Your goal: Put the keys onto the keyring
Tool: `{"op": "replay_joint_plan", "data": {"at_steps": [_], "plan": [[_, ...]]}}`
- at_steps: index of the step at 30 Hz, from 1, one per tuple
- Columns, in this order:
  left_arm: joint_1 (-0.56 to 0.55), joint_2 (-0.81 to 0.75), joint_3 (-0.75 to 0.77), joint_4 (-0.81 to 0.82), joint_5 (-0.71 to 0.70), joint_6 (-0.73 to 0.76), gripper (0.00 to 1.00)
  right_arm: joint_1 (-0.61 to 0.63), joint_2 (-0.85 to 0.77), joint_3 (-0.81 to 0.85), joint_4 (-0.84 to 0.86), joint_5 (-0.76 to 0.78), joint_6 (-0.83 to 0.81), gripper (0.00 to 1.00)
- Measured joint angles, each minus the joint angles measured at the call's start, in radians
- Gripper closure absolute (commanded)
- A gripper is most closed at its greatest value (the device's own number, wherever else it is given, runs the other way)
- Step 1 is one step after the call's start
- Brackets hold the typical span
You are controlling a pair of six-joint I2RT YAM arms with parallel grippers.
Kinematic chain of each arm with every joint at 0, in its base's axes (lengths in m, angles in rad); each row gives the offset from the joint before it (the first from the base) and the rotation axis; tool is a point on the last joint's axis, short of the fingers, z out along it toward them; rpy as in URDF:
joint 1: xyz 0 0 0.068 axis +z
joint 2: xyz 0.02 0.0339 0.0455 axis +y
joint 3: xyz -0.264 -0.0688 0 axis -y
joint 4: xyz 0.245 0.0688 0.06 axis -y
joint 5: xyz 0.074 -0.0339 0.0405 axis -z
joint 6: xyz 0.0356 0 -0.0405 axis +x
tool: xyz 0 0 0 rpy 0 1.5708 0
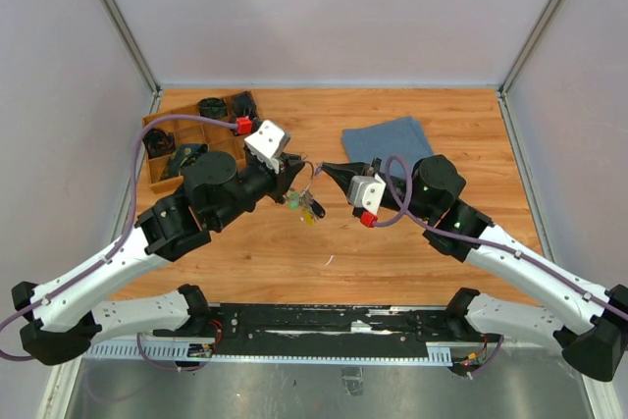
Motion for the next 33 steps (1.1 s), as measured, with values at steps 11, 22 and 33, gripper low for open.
{"op": "replay_joint_plan", "data": {"at_steps": [11, 22, 33], "plan": [[-0.039, 0.029, 0.011, 0.007, -0.042, 0.01, 1.0, 0.068, 0.013, 0.03, 0.007, 0.04, -0.091, 1.0], [-0.05, 0.028, 0.011, 0.013, -0.044, 0.026, 1.0, 0.084, 0.031, 0.034, 0.009, 0.08, -0.113, 1.0], [-0.055, 0.028, 0.011, 0.022, -0.041, 0.029, 1.0, 0.09, 0.03, 0.034, 0.017, 0.094, -0.113, 1.0]]}}
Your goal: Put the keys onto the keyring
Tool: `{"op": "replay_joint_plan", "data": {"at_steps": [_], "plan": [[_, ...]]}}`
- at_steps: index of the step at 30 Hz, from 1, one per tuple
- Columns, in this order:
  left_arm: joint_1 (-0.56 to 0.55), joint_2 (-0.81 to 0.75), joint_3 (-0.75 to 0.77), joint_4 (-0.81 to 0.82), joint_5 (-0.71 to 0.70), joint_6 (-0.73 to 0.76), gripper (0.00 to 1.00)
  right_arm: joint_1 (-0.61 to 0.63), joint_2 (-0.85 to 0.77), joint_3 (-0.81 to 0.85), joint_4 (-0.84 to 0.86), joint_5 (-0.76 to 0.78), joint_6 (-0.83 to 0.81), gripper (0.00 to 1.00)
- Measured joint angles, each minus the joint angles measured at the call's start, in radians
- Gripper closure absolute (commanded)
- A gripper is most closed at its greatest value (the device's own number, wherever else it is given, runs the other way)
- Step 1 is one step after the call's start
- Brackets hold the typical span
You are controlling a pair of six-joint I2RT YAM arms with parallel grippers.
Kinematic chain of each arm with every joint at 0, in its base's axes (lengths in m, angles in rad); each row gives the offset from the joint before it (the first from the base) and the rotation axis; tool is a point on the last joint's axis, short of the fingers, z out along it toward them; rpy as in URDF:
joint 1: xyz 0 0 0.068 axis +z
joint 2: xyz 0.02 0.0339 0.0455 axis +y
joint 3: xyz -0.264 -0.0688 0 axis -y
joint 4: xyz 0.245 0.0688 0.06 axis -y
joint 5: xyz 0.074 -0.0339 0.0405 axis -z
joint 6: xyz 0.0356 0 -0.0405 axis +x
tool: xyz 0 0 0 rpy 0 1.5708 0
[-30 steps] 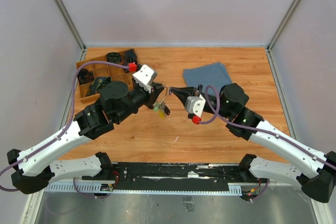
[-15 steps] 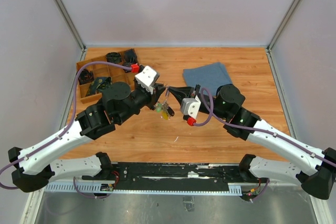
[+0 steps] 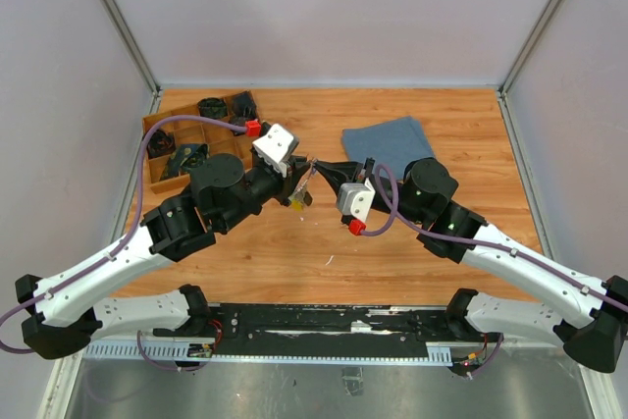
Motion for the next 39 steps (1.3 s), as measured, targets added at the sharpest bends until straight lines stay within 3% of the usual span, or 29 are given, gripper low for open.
{"op": "replay_joint_plan", "data": {"at_steps": [39], "plan": [[-0.011, 0.009, 0.0, 0.009, -0.015, 0.019, 1.0, 0.045, 0.018, 0.027, 0.014, 0.16, 0.0, 1.0]]}}
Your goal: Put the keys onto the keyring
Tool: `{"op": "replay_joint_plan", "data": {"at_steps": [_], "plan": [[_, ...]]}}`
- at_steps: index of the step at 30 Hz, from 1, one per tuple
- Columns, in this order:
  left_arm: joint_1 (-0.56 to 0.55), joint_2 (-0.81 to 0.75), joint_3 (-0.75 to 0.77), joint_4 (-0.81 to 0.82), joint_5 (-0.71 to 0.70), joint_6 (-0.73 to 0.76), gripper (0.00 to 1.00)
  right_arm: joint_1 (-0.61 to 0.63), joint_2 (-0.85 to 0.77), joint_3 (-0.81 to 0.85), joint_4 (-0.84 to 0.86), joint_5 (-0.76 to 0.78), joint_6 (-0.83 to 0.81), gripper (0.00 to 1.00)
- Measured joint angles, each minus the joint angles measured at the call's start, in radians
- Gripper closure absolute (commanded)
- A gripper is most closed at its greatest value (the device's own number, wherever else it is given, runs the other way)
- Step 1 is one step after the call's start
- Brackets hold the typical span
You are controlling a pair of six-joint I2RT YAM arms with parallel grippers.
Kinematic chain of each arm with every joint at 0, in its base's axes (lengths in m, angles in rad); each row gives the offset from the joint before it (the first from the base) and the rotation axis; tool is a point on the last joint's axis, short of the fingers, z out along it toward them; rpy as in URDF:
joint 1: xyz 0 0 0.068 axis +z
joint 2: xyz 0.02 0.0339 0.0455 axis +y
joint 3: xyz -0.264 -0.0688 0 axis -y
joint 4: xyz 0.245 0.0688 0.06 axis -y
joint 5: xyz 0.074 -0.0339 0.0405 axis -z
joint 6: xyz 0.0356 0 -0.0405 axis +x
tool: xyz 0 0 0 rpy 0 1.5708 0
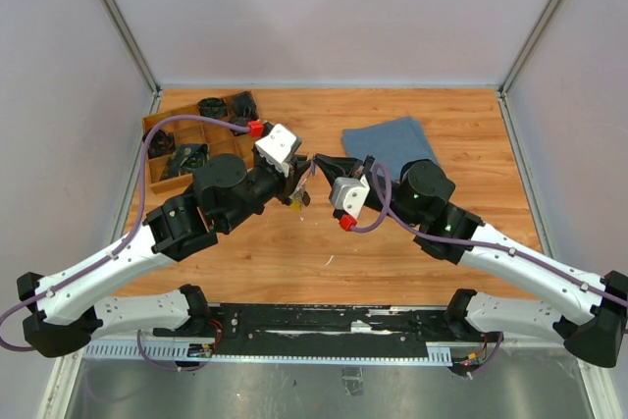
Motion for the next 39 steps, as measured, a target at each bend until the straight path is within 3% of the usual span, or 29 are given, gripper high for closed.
{"op": "replay_joint_plan", "data": {"at_steps": [39], "plan": [[0.0, 0.009, 0.0, 0.052, 0.042, 0.0, 0.99, 0.012, 0.015, 0.017, 0.095, 0.184, 0.181, 1.0]]}}
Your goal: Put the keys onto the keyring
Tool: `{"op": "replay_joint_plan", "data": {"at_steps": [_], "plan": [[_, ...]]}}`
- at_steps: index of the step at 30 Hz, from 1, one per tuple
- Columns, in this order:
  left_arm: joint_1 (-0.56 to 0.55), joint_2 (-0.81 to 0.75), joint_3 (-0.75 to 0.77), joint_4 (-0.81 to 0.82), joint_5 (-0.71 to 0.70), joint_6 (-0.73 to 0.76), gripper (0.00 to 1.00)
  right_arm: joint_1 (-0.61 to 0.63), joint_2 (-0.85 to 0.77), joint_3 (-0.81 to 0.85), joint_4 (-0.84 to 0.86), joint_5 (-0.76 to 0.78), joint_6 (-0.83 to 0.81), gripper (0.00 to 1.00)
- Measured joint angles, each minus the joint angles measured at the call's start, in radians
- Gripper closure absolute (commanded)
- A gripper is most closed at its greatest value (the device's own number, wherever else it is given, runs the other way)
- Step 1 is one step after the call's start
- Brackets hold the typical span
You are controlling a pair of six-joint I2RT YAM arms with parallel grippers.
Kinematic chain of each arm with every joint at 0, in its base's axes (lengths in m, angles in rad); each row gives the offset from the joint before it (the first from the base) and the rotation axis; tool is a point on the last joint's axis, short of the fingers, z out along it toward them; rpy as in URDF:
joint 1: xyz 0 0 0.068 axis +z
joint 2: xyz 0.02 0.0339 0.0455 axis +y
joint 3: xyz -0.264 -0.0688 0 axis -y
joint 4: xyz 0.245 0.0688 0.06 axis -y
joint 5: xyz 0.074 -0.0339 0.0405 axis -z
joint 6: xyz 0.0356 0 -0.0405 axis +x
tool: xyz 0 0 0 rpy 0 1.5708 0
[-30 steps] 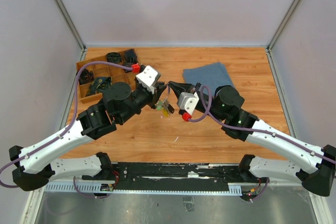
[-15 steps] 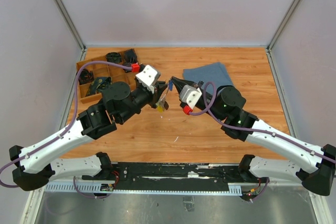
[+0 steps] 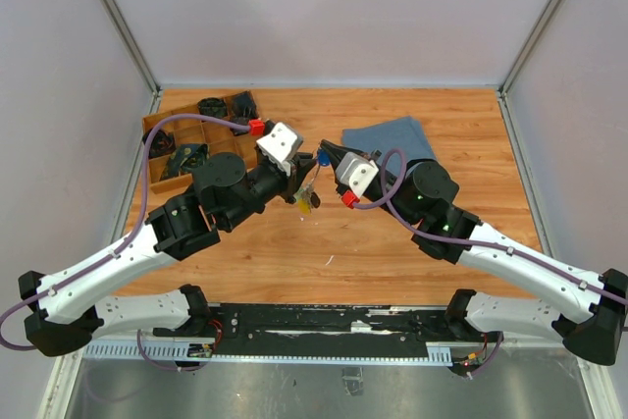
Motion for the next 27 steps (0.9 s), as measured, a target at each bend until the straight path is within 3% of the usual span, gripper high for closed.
{"op": "replay_joint_plan", "data": {"at_steps": [27], "plan": [[-0.016, 0.025, 0.011, -0.043, 0.03, 0.064, 0.99, -0.003, -0.021, 0.0, -0.082, -0.029, -0.062, 0.99]]}}
